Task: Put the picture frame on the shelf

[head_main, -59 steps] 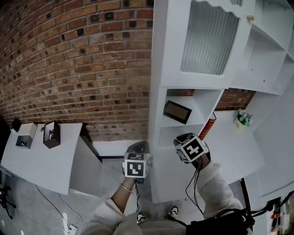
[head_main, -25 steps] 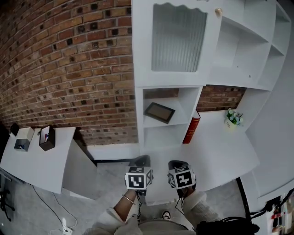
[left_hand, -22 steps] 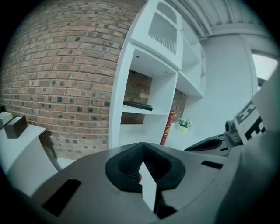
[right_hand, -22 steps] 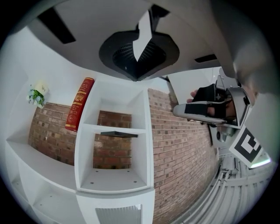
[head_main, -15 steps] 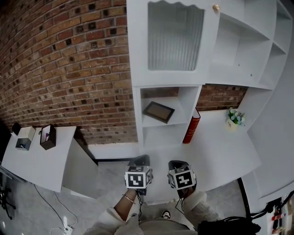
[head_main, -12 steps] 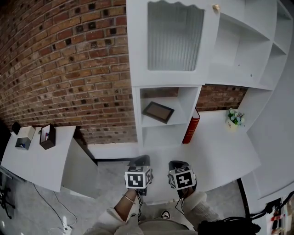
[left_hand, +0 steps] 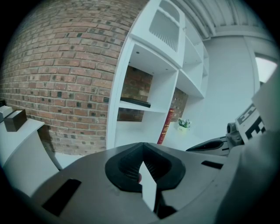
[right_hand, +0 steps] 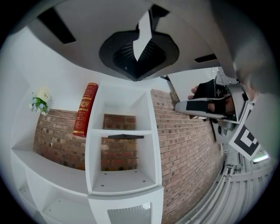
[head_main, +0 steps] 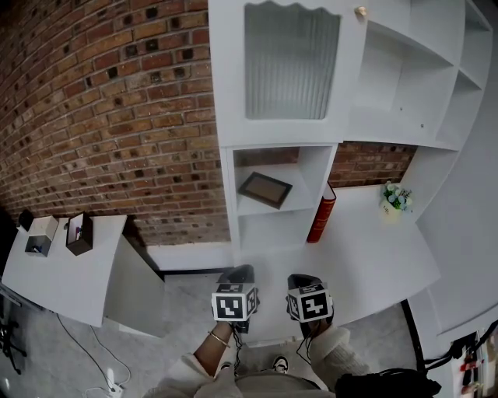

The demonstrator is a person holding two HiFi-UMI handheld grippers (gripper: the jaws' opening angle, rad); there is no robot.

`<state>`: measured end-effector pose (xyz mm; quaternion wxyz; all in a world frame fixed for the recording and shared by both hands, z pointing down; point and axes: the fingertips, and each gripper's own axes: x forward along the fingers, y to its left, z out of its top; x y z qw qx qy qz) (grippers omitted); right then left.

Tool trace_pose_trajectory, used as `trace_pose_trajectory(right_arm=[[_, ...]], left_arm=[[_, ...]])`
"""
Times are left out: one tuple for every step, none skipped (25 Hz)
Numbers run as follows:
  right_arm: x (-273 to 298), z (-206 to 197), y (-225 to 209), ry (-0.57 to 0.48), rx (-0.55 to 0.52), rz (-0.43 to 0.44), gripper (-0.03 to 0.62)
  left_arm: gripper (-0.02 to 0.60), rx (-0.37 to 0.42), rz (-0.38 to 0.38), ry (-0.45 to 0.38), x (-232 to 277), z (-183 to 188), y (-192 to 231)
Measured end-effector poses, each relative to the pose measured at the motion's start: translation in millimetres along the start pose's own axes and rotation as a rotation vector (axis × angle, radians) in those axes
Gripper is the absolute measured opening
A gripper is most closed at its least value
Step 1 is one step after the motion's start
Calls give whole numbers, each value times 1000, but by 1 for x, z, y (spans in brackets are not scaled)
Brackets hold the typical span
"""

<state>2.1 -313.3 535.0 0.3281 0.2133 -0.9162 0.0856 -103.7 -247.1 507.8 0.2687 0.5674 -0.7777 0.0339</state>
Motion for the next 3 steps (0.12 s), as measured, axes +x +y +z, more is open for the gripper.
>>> trace_pose_trajectory(right_arm=[[0,-1,0,1,2,-1,23],[-1,-2,0,1,3,-2,23],[-1,-3,1,2,4,-3,23]], left_arm=[[8,0,0,1,-1,-1,0],[8,0,0,2,-1,-2,0],[8,0,0,4,-2,-3,0]])
